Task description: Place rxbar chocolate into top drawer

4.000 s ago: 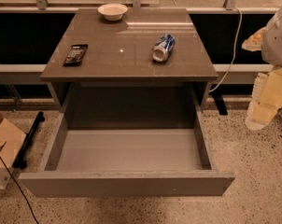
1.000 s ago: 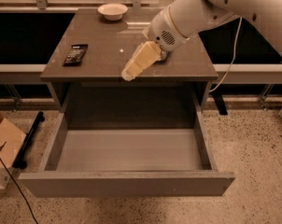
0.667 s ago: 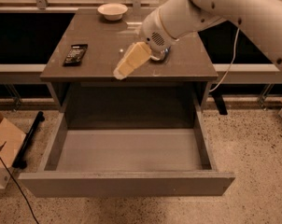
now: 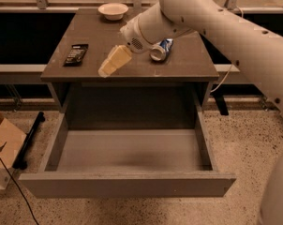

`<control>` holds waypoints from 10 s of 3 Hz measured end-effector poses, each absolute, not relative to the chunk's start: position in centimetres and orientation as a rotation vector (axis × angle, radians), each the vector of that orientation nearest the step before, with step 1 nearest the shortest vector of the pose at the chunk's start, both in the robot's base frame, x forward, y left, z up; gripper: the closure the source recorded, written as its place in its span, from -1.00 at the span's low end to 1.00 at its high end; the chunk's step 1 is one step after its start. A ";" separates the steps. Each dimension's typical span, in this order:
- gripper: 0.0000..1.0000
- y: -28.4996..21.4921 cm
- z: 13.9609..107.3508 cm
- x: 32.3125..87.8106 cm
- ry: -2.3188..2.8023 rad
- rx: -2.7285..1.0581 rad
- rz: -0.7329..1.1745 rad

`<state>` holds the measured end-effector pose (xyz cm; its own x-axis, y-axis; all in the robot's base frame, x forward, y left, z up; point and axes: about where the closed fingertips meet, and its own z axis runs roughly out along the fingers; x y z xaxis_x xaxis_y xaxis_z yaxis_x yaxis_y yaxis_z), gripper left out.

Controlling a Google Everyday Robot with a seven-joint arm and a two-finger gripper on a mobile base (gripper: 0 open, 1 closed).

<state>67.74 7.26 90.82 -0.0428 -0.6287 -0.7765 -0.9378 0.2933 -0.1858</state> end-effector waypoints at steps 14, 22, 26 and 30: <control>1.00 23.1 82.8 77.1 1.714 -1.567 0.806; -1.00 14.9 93.0 67.9 1.545 -1.306 0.778; -1.00 19.5 86.5 74.6 1.638 -1.194 0.751; 0.03 18.1 81.5 76.4 1.742 -1.115 0.775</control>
Offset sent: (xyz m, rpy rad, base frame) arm 0.0944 0.0740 -0.0317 0.1023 0.0055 0.0592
